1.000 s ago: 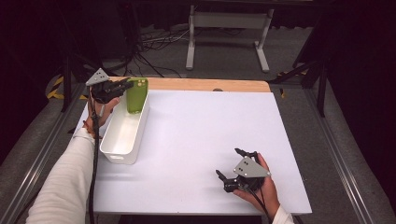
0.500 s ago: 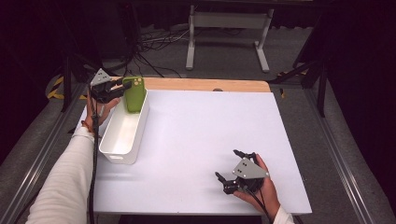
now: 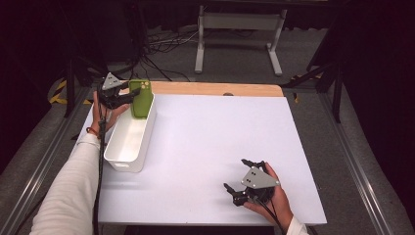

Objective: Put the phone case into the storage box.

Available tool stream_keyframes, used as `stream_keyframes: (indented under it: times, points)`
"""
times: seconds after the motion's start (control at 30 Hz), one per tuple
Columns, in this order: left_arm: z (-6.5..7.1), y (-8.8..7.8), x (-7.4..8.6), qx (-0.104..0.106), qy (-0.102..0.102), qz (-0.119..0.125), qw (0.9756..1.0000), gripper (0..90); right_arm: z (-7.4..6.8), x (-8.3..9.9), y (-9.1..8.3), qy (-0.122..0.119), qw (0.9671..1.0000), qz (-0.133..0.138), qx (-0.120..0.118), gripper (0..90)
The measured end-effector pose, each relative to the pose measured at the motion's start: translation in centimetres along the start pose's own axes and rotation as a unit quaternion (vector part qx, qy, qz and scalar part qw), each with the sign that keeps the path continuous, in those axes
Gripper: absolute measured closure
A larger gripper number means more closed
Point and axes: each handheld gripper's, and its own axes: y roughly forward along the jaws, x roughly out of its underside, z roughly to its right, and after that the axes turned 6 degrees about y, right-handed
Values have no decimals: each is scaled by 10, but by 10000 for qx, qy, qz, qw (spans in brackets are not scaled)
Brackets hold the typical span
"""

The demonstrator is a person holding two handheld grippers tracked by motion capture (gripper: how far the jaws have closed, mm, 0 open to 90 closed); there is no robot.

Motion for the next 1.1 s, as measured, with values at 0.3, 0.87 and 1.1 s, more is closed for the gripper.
stream_keyframes:
  times: [0.3, 0.87, 1.1]
  points:
    - [-2, -8, -1, 26, -55, -8, 10000, 412, 3, -3, 1, 1, 10000, 76, 11, 84]
    - [14, -43, -1, -202, -89, 87, 9997, 290, 10, -5, -6, 237, 9976, 582, 276, 84]
    - [23, -57, 1, -228, -184, 203, 9994, 222, 15, -6, -11, 294, 9967, 698, 287, 84]
